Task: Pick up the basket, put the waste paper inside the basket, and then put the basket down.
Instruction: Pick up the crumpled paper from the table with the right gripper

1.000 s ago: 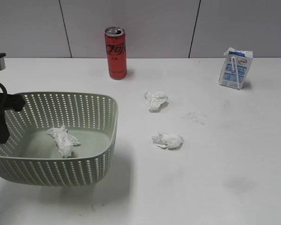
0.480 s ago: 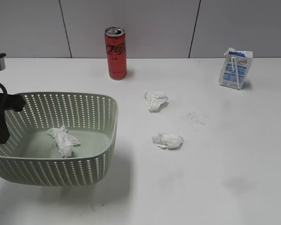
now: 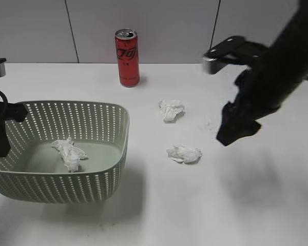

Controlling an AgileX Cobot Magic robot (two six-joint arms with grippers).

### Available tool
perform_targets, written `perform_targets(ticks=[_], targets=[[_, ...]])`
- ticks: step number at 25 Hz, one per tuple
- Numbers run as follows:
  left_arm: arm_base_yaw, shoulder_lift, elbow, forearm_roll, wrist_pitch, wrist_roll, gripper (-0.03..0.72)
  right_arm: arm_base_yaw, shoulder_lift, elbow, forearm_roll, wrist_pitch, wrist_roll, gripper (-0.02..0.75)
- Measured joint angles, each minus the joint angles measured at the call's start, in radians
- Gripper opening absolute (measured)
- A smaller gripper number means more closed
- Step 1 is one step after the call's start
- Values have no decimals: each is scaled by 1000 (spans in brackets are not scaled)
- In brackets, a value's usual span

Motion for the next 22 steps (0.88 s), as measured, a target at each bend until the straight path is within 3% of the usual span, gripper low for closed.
perform_targets(ticks=[7,15,18,22], targets=[[0,0,0,0,0,0,6,159,373,-249,-79,3,-72,498],[0,0,0,0,-9,0,6,191,552,-349,-122,-18,-76,491],[0,0,0,0,-17,0,6,191,576,-349,-156,-30,-64,437],[0,0,0,0,-22,0,6,191,578,-350,-194,-55,-22,252]])
